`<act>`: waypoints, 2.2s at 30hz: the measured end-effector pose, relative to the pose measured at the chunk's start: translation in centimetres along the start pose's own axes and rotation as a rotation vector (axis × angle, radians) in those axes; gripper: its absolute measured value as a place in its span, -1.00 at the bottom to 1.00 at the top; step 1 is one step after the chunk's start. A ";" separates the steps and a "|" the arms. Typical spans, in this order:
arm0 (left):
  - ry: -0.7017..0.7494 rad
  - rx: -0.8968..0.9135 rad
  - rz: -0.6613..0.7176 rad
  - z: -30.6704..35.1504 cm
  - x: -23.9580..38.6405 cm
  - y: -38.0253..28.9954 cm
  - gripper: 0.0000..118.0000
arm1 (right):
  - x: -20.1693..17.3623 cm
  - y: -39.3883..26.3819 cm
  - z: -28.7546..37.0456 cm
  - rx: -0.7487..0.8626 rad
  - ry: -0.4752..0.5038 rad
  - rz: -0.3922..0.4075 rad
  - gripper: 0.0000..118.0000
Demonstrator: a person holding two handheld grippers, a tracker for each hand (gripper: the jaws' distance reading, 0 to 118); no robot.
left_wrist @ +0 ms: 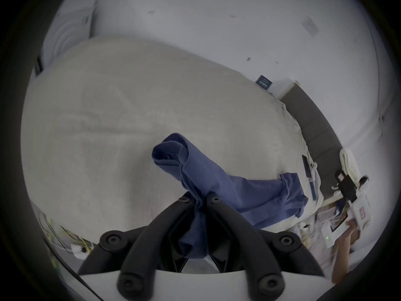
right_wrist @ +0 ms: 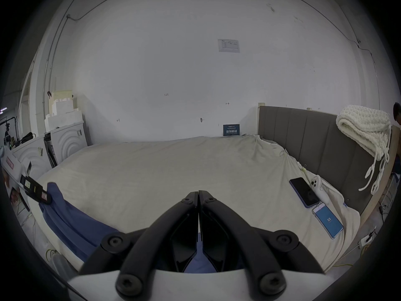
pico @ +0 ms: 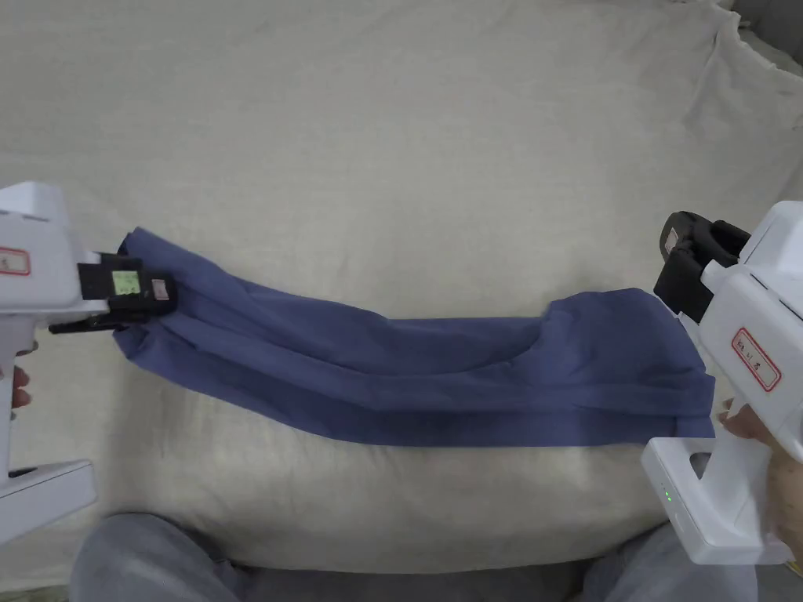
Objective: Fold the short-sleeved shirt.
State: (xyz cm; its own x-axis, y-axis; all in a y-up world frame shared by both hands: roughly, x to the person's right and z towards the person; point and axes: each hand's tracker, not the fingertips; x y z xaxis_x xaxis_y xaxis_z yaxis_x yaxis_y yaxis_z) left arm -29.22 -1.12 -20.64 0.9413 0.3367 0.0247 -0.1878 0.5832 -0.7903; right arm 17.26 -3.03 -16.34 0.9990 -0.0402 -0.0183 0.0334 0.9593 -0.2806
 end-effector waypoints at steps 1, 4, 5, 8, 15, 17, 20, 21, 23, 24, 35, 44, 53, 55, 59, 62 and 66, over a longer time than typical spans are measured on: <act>0.026 0.006 -0.052 0.0 1.3 0.1 -0.91 | 0.2 0.0 0.2 0.005 0.000 -0.003 -1.00; 0.070 0.011 -0.203 -0.7 5.3 -0.1 -0.91 | 0.8 0.1 0.8 0.017 0.001 -0.016 -1.00; 0.047 0.003 -0.229 -1.1 6.5 -0.2 -0.91 | 1.1 0.1 1.0 0.021 0.000 -0.019 -1.00; -0.042 -0.037 -0.249 -3.0 9.8 -0.7 -0.91 | 1.9 0.1 1.6 0.033 -0.015 -0.029 -1.00; -0.076 -0.137 -0.315 -10.0 16.3 -3.2 -0.91 | 4.4 -0.4 3.3 0.042 -0.062 -0.061 -1.00; -0.055 -0.166 -0.306 -12.6 17.6 -4.1 -0.91 | 5.1 -0.7 3.7 0.041 -0.077 -0.072 -1.00; -0.004 -0.201 -0.296 -16.4 19.3 -5.8 -0.90 | 5.9 -1.0 4.2 0.035 -0.093 -0.085 -1.00; 0.001 -0.209 -0.299 -17.5 19.8 -6.4 -0.90 | 6.1 -1.1 4.4 0.031 -0.098 -0.084 -1.00; 0.013 -0.227 -0.298 -19.3 20.7 -7.6 -0.77 | 6.5 -1.2 4.6 0.027 -0.107 -0.080 -1.00; 0.011 -0.240 -0.309 -20.1 21.1 -8.1 -0.60 | 6.6 -1.2 4.7 0.024 -0.110 -0.080 -1.00; -0.186 -0.061 -0.176 -15.7 19.4 -5.4 0.65 | 7.1 -0.5 4.6 0.032 -0.130 -0.087 -1.00; 0.041 0.186 -0.259 -12.5 15.2 -6.9 -0.13 | 5.4 0.1 3.8 0.032 -0.074 -0.080 -1.00; 0.067 0.046 -0.234 -16.7 14.7 -13.0 -1.00 | 4.8 0.0 4.1 0.024 -0.057 -0.065 -1.00; 0.033 0.031 -0.225 -17.6 15.4 -13.9 -1.00 | 5.0 -0.1 4.2 0.020 -0.062 -0.069 -1.00; 0.015 0.044 -0.275 -19.0 17.9 -15.5 -1.00 | 5.6 -0.5 4.5 0.007 -0.078 -0.071 -1.00; -0.009 0.053 -0.298 -19.7 19.8 -16.2 -1.00 | 6.1 -0.8 4.8 -0.003 -0.092 -0.073 -1.00; -0.053 0.035 -0.395 -21.0 22.1 -17.1 -1.00 | 6.8 -1.0 5.1 -0.011 -0.111 -0.076 -1.00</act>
State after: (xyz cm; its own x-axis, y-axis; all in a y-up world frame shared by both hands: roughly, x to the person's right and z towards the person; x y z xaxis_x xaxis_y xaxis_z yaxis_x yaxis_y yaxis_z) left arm 0.64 -19.18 -19.38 0.9274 0.1181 0.3549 0.1757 0.7001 -0.6921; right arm 24.17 -2.81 -11.26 0.9906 -0.0811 0.1099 0.1098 0.9515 -0.2875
